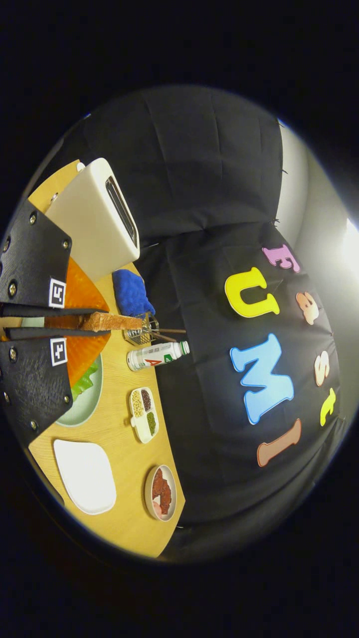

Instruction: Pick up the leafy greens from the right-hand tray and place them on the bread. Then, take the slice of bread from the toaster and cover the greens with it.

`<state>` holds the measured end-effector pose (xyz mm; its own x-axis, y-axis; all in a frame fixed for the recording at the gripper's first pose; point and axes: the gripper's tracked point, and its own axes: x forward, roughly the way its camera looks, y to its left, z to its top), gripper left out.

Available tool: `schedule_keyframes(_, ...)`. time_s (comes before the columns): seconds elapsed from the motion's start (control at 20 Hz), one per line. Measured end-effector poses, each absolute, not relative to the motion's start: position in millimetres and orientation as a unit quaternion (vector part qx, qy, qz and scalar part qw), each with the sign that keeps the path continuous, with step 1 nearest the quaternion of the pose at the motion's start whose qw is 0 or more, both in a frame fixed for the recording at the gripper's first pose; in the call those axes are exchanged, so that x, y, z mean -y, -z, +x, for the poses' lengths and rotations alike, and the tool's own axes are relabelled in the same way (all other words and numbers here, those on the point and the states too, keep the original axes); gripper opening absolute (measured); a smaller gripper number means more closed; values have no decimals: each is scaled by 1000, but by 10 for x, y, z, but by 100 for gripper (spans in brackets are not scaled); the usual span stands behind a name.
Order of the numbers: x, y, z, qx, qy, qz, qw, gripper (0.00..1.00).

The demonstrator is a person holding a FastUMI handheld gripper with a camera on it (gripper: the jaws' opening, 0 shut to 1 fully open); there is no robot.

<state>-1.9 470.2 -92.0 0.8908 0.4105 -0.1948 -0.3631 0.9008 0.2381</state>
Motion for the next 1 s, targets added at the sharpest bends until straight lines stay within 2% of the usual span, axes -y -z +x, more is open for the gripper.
schedule_keyframes(0.35, -4475, 1217, 143, -153, -159, 59, 973, 8)
schedule_keyframes(0.65, -4243, 1398, 180, -161, -142, 17, 977, 16)
schedule_keyframes(0.75, -4158, 1470, 193, -172, -135, 15, 976, 24)
schedule_keyframes(0.85, -4033, 1566, 226, -186, -117, 9, 976, 25)
schedule_keyframes(0.9, -3997, 1637, 223, -200, -114, -1, 973, 44)
schedule_keyframes(1.0, -3992, 1685, 208, -214, -115, -9, 970, 44)
